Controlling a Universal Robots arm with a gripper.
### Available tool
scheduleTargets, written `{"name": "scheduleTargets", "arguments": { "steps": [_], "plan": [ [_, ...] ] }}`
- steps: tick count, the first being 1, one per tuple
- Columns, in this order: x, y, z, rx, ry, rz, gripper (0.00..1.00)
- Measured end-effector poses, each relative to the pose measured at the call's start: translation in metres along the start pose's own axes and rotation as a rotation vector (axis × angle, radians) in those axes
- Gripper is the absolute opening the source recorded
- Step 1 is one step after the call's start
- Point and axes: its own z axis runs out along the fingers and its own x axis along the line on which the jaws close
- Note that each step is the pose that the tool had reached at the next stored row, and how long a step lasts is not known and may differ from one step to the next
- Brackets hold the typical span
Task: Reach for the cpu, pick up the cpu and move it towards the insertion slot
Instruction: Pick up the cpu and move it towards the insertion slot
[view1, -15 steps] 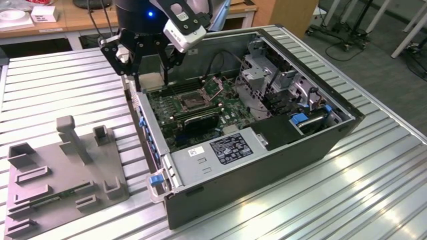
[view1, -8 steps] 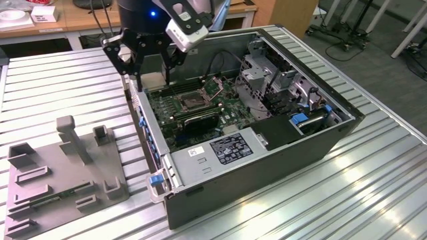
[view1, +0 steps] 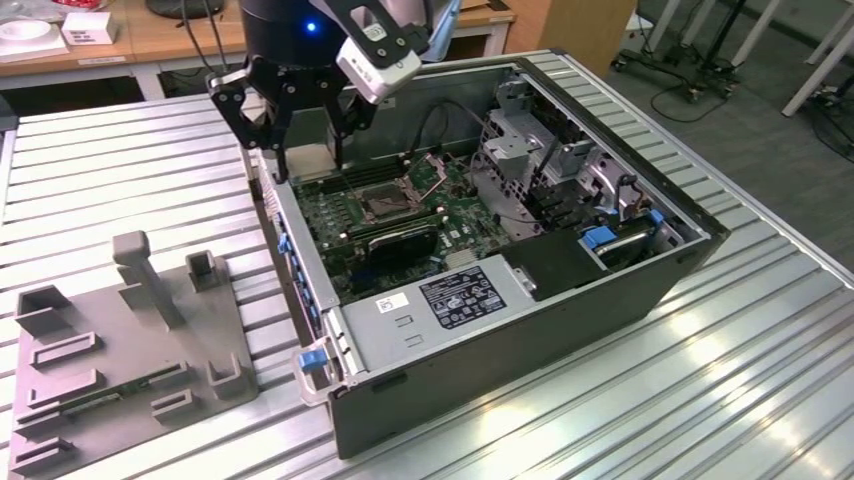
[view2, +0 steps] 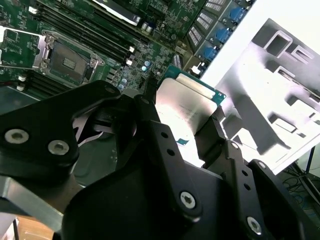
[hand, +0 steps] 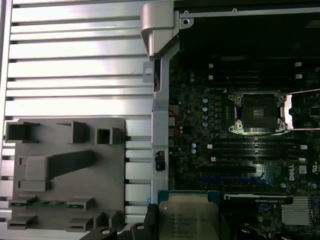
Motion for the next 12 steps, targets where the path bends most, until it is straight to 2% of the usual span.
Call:
{"name": "scheduleTargets", "arguments": {
  "steps": [12],
  "plan": [
    [-0.0056,0.0001,0.0000,-0.0001,0.0000,0.000,0.55]
  ]
}}
